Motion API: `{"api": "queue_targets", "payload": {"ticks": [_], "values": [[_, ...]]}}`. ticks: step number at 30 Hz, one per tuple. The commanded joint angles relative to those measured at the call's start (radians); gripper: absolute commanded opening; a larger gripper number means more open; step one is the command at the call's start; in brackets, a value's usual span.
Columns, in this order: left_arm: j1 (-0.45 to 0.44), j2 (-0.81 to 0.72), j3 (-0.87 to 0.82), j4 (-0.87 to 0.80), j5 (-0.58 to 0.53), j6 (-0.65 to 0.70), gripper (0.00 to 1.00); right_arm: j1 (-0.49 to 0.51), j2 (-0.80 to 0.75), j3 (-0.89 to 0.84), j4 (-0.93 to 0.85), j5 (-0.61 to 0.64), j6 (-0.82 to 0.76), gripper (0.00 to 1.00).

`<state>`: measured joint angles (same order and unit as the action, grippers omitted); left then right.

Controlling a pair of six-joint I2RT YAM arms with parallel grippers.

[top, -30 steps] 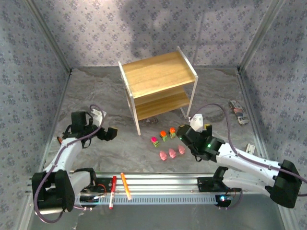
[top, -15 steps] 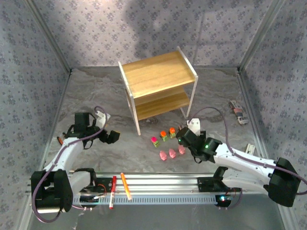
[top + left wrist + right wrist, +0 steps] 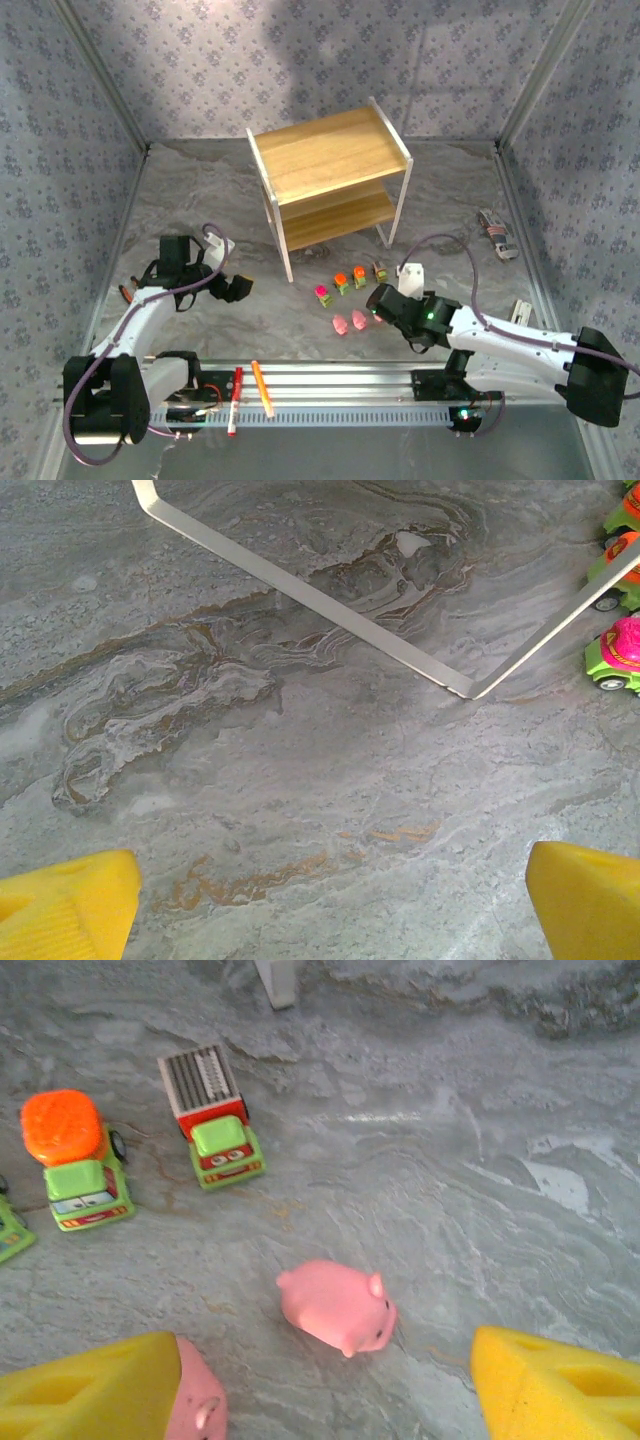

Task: Place and organize the plastic toys onto the shelf

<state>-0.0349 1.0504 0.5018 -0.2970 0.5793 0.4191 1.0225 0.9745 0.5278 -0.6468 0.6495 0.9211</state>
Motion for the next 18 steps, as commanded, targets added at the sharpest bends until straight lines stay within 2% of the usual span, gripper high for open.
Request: {"api": "queue_targets", "payload": {"ticks": [1, 3, 8, 18], "values": [[-0.004, 0.002, -0.002, -0.025, 0.018, 0.02, 0.99, -0.039, -0.006, -0.02, -0.064, -0.049, 0.053, 0.75], [-0.004, 0.002, -0.001, -0.025, 0.017, 0.02, 0.99, -0.074, 0.0, -0.023, -0.05, -0.098, 0.021, 0.71], [-0.005, 0.003, 0.0, -0.025, 0.016, 0.017, 0.99, -0.181, 0.017, -0.003, -0.046, -0.227, -0.071, 0.7], [-0.004, 0.006, 0.002, -0.023, 0.013, 0.015, 0.99, -0.235, 0.119, 0.009, 0.042, -0.325, -0.125, 0.71]]}}
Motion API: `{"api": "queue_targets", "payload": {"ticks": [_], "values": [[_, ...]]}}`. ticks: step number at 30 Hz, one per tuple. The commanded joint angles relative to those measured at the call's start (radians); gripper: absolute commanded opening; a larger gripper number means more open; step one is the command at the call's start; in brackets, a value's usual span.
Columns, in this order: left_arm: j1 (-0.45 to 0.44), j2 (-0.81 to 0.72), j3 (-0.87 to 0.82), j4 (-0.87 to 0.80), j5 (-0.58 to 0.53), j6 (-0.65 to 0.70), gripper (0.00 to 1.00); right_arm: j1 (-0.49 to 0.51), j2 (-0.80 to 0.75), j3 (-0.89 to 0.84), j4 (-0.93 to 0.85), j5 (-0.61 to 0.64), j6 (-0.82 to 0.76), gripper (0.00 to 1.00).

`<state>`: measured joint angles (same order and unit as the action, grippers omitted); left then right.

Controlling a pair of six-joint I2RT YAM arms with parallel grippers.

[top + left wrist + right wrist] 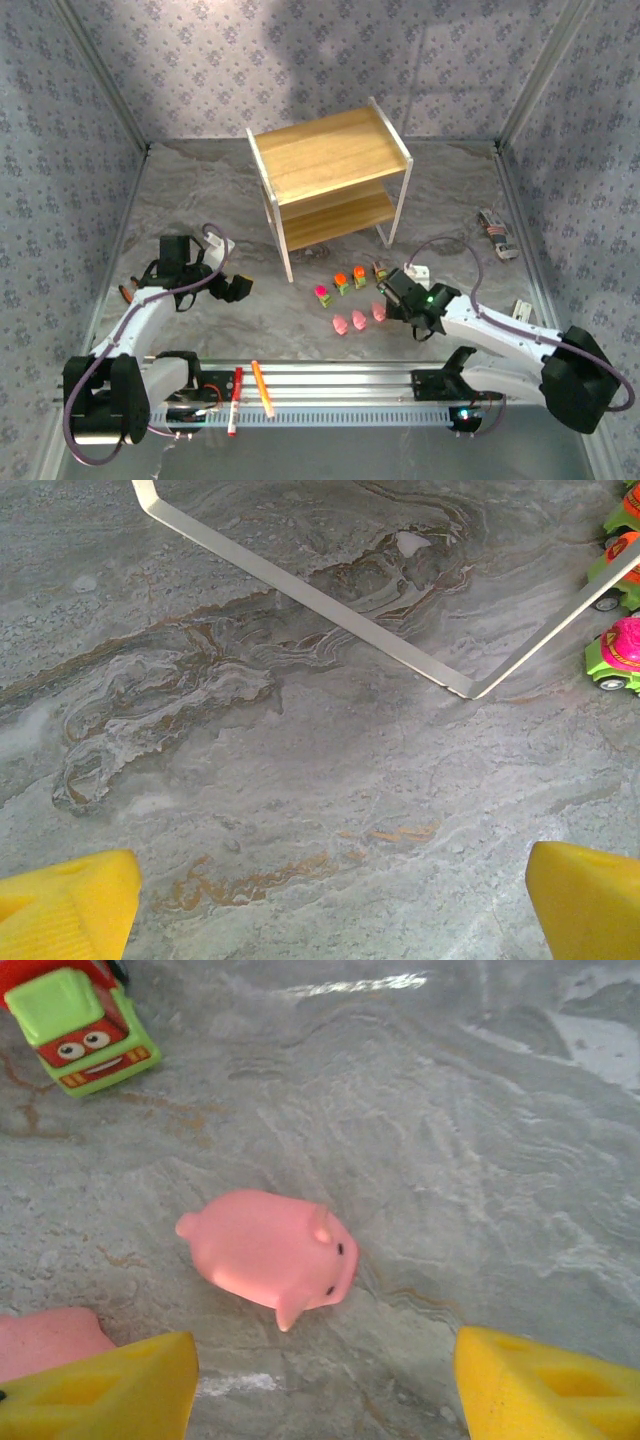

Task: Place and organize the plastic toys onto the shelf

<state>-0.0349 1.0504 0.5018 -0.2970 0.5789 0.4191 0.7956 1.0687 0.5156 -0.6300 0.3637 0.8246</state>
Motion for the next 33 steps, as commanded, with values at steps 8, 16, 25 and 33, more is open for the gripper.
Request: {"api": "queue_targets", "payload": {"ticks": [8, 16, 25, 33], "values": [[-0.005, 0.007, 0.003, -0.024, 0.012, 0.015, 0.99, -0.047, 0.079, 0.005, 0.133, -0.053, -0.058, 0.79], [-0.005, 0.009, 0.003, -0.02, 0.009, 0.014, 0.99, -0.11, 0.096, -0.015, 0.188, -0.089, -0.087, 0.8], [-0.005, 0.008, 0.003, -0.019, 0.006, 0.012, 0.98, -0.119, 0.137, -0.025, 0.234, -0.111, -0.097, 0.68], [-0.005, 0.01, 0.003, -0.017, 0.007, 0.012, 0.98, -0.088, 0.078, -0.038, 0.191, -0.126, -0.059, 0.68]]}}
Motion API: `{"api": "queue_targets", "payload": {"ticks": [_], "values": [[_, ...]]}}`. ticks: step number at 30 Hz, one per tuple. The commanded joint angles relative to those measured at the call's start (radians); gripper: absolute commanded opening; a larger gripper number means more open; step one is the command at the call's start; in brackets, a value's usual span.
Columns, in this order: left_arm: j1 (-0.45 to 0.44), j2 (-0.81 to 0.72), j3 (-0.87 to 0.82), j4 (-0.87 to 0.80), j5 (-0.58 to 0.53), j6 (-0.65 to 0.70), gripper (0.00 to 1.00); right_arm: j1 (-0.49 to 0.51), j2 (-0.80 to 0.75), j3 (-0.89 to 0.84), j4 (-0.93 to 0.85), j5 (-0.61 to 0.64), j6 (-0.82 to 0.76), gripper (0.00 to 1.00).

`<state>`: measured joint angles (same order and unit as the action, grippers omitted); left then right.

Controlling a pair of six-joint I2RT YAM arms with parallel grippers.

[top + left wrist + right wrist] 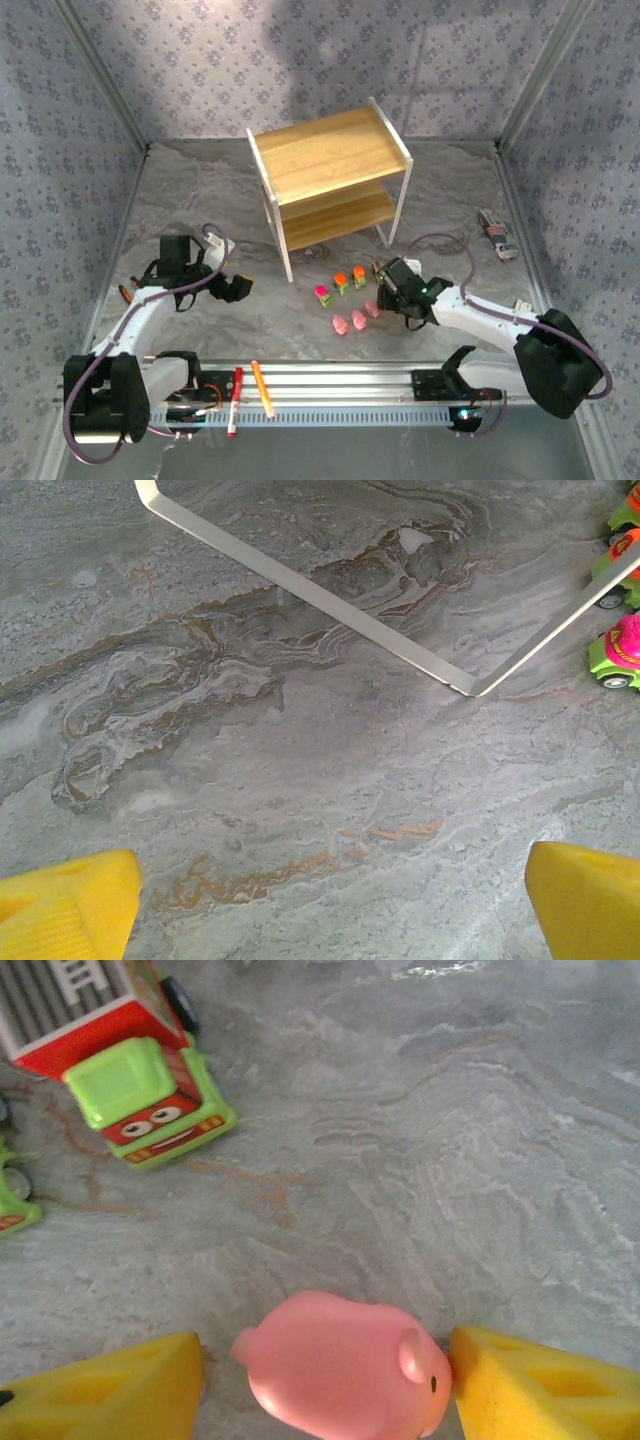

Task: Place and organize the plastic toys onto the shelf

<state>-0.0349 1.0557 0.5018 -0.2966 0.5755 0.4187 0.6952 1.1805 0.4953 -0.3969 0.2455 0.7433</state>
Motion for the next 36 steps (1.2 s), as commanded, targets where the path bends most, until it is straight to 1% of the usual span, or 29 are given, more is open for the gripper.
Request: {"api": "queue_targets", "payload": {"ticks": [1, 6, 11, 13, 15, 17, 20, 22, 28, 36], "values": [[-0.004, 0.003, 0.003, -0.016, 0.011, 0.012, 0.98, 0.015, -0.047, -0.022, -0.052, -0.008, 0.03, 0.68], [-0.005, 0.009, 0.003, -0.016, 0.011, 0.012, 0.98, 0.019, -0.102, -0.046, -0.066, -0.032, 0.062, 0.67], [-0.004, 0.012, 0.004, -0.013, 0.01, 0.011, 0.98, 0.023, -0.111, -0.058, -0.055, -0.06, 0.075, 0.66], [-0.005, 0.012, 0.004, -0.013, 0.011, 0.01, 0.98, 0.026, -0.114, -0.055, -0.078, -0.024, 0.095, 0.66], [-0.005, 0.012, 0.004, -0.013, 0.011, 0.011, 0.98, 0.023, -0.119, -0.054, -0.096, 0.011, 0.111, 0.7], [-0.005, 0.011, 0.004, -0.013, 0.011, 0.009, 0.98, 0.02, -0.123, -0.048, -0.107, 0.04, 0.116, 0.71], [-0.004, 0.012, 0.004, -0.013, 0.01, 0.009, 0.98, 0.004, -0.124, -0.037, -0.109, 0.054, 0.109, 0.73], [-0.005, 0.011, 0.005, -0.013, 0.009, 0.009, 0.98, -0.016, -0.115, -0.03, -0.095, 0.046, 0.091, 0.75], [-0.004, 0.009, 0.003, -0.013, 0.007, 0.009, 0.97, -0.055, -0.074, -0.013, -0.013, 0.004, 0.028, 0.76], [-0.004, 0.008, 0.003, -0.01, 0.004, 0.008, 0.97, -0.066, 0.021, 0.02, 0.047, -0.034, -0.019, 0.75]]}}
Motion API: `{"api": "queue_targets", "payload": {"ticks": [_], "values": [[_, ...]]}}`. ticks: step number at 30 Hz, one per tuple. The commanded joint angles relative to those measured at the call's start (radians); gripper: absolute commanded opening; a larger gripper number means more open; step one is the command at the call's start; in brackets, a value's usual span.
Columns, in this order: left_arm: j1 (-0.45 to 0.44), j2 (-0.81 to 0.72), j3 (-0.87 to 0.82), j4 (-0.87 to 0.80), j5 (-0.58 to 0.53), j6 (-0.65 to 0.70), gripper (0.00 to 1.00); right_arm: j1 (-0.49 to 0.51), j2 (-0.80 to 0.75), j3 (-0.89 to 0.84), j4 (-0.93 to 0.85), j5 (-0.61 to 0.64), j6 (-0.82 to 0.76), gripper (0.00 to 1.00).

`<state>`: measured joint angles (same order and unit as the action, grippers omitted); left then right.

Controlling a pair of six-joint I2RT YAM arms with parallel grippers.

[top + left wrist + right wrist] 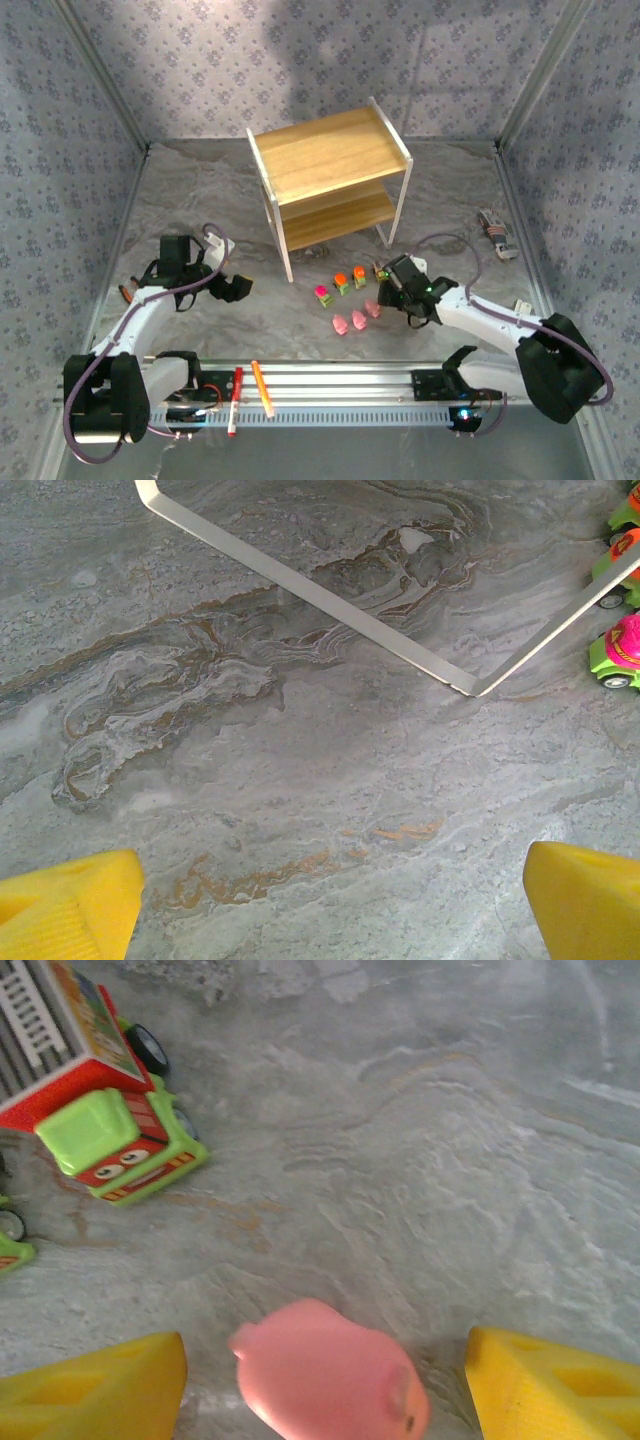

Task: Place and organize the plastic toys onto the shelf

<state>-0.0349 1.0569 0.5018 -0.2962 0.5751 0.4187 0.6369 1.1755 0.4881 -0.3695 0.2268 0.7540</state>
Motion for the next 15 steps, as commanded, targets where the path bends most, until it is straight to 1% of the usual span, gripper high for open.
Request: {"api": "queue_targets", "payload": {"ticks": [1, 4, 11, 15], "values": [[-0.004, 0.006, 0.003, -0.01, 0.003, 0.008, 0.97, -0.007, 0.034, 0.031, 0.017, -0.014, -0.029, 0.73], [-0.004, 0.005, 0.003, -0.011, 0.002, 0.008, 0.97, -0.006, 0.034, 0.028, 0.002, -0.004, -0.022, 0.71], [-0.004, 0.008, 0.003, -0.008, 0.002, 0.006, 0.97, 0.004, -0.06, -0.024, 0.002, -0.035, -0.005, 0.71], [-0.005, 0.009, 0.004, -0.008, 0.002, 0.006, 0.97, 0.025, -0.083, -0.026, -0.007, -0.04, 0.009, 0.7]]}}
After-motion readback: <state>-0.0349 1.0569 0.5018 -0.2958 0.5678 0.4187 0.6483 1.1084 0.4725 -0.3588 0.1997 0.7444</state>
